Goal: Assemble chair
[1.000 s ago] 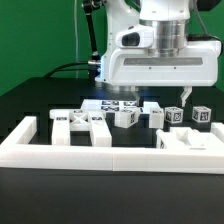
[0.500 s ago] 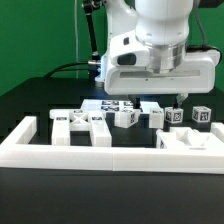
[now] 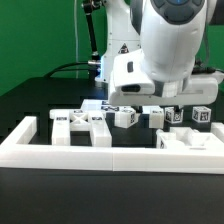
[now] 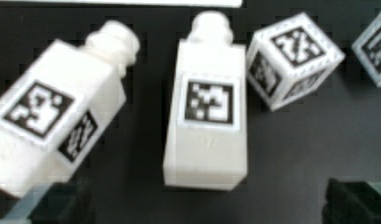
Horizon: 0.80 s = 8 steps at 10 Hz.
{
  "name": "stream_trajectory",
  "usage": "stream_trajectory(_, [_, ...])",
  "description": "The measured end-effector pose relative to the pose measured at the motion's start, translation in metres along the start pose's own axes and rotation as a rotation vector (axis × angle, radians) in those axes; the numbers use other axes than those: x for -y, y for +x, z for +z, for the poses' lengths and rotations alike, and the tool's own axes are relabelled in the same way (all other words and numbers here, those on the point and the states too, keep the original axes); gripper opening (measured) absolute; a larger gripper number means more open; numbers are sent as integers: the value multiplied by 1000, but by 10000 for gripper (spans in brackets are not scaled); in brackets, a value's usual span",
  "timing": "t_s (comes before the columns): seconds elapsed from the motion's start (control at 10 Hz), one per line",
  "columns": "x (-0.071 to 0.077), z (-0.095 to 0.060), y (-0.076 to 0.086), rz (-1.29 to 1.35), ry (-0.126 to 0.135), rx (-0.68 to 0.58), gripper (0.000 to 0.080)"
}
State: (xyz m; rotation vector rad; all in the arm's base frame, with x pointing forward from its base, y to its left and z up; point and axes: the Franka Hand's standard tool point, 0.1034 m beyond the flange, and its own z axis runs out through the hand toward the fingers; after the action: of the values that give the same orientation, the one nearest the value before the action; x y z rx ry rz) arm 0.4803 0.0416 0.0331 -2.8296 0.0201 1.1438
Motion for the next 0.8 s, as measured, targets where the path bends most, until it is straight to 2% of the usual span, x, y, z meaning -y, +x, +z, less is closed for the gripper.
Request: stream_trajectory(0.8, [0,33,-3,15,-7,38,649])
